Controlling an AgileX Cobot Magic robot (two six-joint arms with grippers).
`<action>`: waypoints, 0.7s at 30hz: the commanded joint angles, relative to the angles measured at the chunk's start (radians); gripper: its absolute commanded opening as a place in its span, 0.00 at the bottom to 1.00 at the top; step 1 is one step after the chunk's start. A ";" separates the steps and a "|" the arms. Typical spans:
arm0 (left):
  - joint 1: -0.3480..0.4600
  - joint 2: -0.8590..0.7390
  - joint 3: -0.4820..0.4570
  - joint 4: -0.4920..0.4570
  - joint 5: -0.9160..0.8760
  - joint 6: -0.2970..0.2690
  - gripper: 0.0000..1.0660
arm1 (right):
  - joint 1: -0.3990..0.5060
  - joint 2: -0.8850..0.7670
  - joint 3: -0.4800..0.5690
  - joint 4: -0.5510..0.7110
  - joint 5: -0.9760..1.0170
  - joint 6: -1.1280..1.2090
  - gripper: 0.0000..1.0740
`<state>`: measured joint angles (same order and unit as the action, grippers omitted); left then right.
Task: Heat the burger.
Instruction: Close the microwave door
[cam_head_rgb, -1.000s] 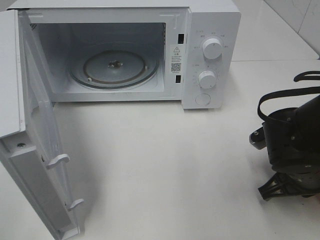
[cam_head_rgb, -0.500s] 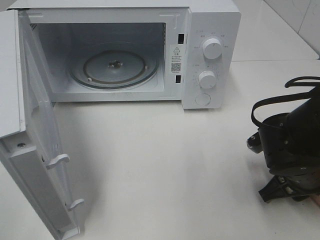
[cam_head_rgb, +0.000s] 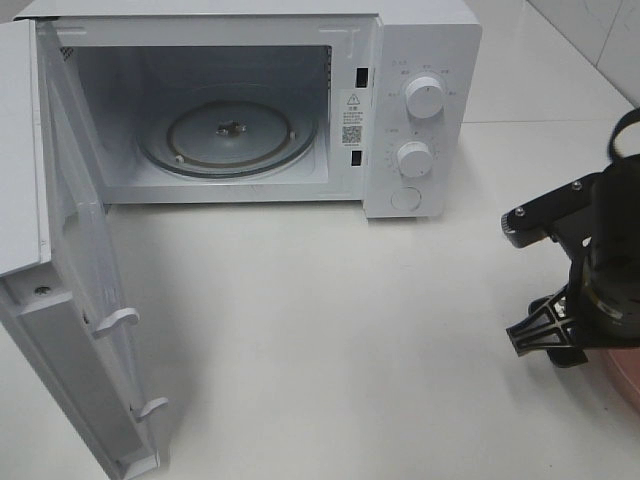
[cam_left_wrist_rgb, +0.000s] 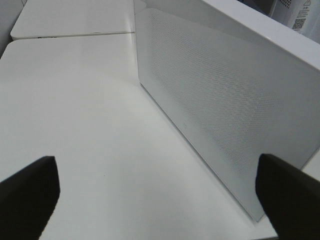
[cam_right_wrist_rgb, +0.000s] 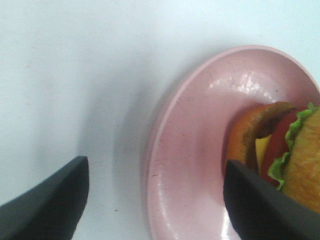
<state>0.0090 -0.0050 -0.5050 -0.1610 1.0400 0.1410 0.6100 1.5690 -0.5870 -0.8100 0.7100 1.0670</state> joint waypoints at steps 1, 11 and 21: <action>0.003 -0.017 -0.001 -0.006 -0.008 -0.002 0.94 | -0.004 -0.128 -0.002 0.141 -0.061 -0.189 0.69; 0.003 -0.017 -0.001 -0.006 -0.008 -0.002 0.94 | -0.004 -0.370 -0.002 0.442 -0.076 -0.559 0.71; 0.003 -0.017 -0.001 -0.006 -0.008 -0.002 0.94 | -0.004 -0.596 -0.002 0.530 0.151 -0.649 0.71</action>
<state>0.0090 -0.0050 -0.5050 -0.1610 1.0400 0.1410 0.6100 1.0260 -0.5860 -0.2910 0.8110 0.4640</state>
